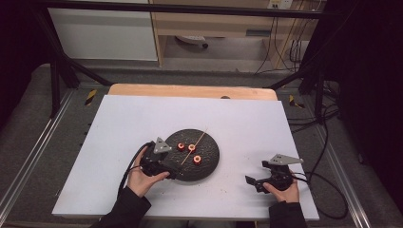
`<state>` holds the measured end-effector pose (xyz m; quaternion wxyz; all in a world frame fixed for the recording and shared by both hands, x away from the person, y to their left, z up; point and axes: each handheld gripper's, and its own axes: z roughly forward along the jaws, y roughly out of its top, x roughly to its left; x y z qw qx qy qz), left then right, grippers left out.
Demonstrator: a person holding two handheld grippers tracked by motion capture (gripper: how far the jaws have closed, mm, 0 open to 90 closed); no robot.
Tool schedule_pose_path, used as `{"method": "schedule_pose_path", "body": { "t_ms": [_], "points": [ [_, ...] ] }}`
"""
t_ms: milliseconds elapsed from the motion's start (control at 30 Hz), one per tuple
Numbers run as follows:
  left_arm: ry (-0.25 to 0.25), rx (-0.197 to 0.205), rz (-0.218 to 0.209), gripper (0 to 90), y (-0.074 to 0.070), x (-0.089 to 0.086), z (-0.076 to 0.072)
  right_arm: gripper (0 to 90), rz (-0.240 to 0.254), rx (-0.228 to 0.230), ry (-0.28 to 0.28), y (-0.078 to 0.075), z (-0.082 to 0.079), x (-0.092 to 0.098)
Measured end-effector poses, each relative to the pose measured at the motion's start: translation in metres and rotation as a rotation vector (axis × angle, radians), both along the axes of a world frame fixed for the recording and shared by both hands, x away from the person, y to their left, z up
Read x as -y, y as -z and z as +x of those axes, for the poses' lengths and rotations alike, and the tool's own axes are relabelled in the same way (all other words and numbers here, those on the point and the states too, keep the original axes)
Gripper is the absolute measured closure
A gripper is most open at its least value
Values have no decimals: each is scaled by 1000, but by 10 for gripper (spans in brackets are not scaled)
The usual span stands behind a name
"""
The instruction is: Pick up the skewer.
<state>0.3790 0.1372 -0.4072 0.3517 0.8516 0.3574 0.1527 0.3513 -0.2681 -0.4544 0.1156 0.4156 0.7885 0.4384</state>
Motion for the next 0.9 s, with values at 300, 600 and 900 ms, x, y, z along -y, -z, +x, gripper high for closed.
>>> {"method": "schedule_pose_path", "body": {
  "t_ms": [300,600,900],
  "points": [
    [-2,-50,33,221,8,12,9,6,-2,-2,-1,0,0,0],
    [4,-101,75,406,11,20,12,6,-8,1,2,0,0,0],
    [15,-151,105,578,10,29,11,6,-7,0,2,0,0,0]
  ]
}}
